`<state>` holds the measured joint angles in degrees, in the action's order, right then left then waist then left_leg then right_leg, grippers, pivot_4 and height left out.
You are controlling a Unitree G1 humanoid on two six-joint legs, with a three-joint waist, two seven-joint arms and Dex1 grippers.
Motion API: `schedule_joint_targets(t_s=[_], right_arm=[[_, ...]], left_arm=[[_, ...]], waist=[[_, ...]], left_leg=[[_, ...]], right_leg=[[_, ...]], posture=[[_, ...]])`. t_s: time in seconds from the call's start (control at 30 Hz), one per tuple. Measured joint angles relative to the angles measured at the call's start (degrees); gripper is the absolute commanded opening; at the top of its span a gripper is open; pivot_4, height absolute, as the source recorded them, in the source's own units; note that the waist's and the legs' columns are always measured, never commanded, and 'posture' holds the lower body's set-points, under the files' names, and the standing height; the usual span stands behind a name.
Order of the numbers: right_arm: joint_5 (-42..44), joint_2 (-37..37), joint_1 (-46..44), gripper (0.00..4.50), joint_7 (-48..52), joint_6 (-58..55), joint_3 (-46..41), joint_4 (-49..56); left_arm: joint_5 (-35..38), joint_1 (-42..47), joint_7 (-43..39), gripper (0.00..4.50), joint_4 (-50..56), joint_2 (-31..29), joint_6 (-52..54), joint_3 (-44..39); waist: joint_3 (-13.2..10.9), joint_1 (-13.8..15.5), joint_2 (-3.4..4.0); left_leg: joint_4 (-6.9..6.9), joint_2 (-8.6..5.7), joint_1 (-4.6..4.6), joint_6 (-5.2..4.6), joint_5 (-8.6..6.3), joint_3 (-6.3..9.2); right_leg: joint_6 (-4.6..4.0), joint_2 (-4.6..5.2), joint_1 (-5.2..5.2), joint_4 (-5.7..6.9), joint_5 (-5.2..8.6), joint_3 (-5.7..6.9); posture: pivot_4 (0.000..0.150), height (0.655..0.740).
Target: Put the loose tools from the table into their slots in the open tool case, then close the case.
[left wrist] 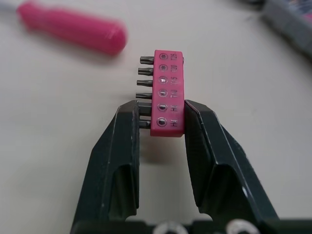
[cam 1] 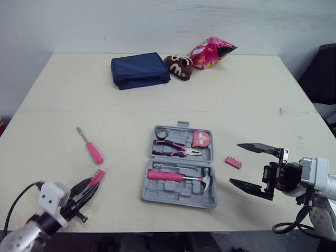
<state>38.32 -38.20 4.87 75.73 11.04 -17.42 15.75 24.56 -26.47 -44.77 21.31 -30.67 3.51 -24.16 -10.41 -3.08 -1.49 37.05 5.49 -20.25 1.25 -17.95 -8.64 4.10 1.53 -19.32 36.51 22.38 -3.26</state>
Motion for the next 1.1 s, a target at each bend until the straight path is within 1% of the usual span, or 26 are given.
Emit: schedule_joint_targets(t_s=[0.17,0.27,0.4,0.47,0.57,0.7,0.83,0.93,1.1], right_arm=[[-0.61,-0.35,2.84,4.50,0.81,1.57,-2.46,-0.67],[-0.78,-1.63,4.93,4.50,1.63,2.28,-3.67,-0.70],[-1.15,-1.76,7.38,4.50,2.26,2.75,-4.29,-0.75],[-1.19,-1.79,7.73,4.50,2.21,2.74,-4.50,-0.68],[-1.22,-1.80,9.65,4.50,2.08,2.75,-5.47,-0.09],[-1.21,-1.79,11.91,4.50,1.69,2.66,-5.63,1.28],[-1.18,-1.83,13.23,4.50,1.24,2.59,-5.84,2.37],[-1.18,-1.84,13.74,4.50,0.88,2.58,-6.07,2.90],[-1.18,-1.84,14.27,4.50,0.39,2.57,-6.76,3.94]], left_arm=[[1.32,9.75,-5.21,0.64,5.83,-6.78,4.42,8.55],[2.69,16.93,-9.11,0.64,9.66,-13.32,9.59,13.74],[1.97,24.18,-13.07,0.64,10.53,-21.03,16.05,19.72],[1.77,27.75,-13.93,0.64,11.17,-22.94,19.00,22.41],[-0.24,35.61,-14.56,0.64,12.74,-26.21,25.35,28.34],[-2.87,44.47,-14.12,0.64,14.10,-26.58,32.60,35.24],[-7.25,49.62,-14.17,0.64,14.10,-26.80,35.74,41.01],[-9.33,51.70,-14.46,0.64,14.01,-26.75,37.32,43.70],[-11.30,52.41,-15.08,0.64,14.04,-26.84,39.06,45.62]], waist=[[-0.02,0.03,0.05],[-0.03,0.03,0.07],[-0.11,-0.31,0.21],[-0.14,-0.26,0.25],[-0.16,0.01,0.26],[-0.17,0.29,0.27],[-0.17,0.14,0.26],[-0.17,0.14,0.27],[-0.17,0.28,0.26]], left_leg=[[0.03,-0.01,-0.07,0.17,0.04,-0.10],[0.02,0.04,-0.07,0.28,0.10,-0.13],[0.02,0.16,-0.02,0.39,0.16,-0.22],[0.04,0.17,-0.02,0.41,0.19,-0.22],[0.07,0.16,-0.02,0.41,0.21,-0.20],[0.10,0.12,-0.05,0.39,0.21,-0.20],[0.12,0.18,-0.06,0.41,0.22,-0.26],[0.15,0.24,-0.05,0.46,0.25,-0.26],[0.19,0.32,-0.03,0.54,0.30,-0.23]], right_leg=[[0.02,-0.03,-0.04,-0.11,0.01,-0.04],[0.09,-0.09,-0.09,-0.11,0.03,-0.08],[0.12,-0.26,-0.14,-0.04,0.05,-0.19],[0.13,-0.28,-0.16,-0.01,0.05,-0.21],[0.14,-0.30,-0.15,0.02,0.04,-0.21],[0.17,-0.29,-0.17,0.01,0.03,-0.23],[0.19,-0.39,-0.22,0.02,0.03,-0.30],[0.18,-0.50,-0.24,0.08,0.03,-0.35],[0.18,-0.62,-0.25,0.20,0.03,-0.43]], posture=[[0.150,0.7400],[0.150,0.7400],[0.150,0.7400],[0.150,0.7400],[0.150,0.7400],[0.150,0.7400],[0.150,0.7400],[0.150,0.7400],[0.150,0.7400]])
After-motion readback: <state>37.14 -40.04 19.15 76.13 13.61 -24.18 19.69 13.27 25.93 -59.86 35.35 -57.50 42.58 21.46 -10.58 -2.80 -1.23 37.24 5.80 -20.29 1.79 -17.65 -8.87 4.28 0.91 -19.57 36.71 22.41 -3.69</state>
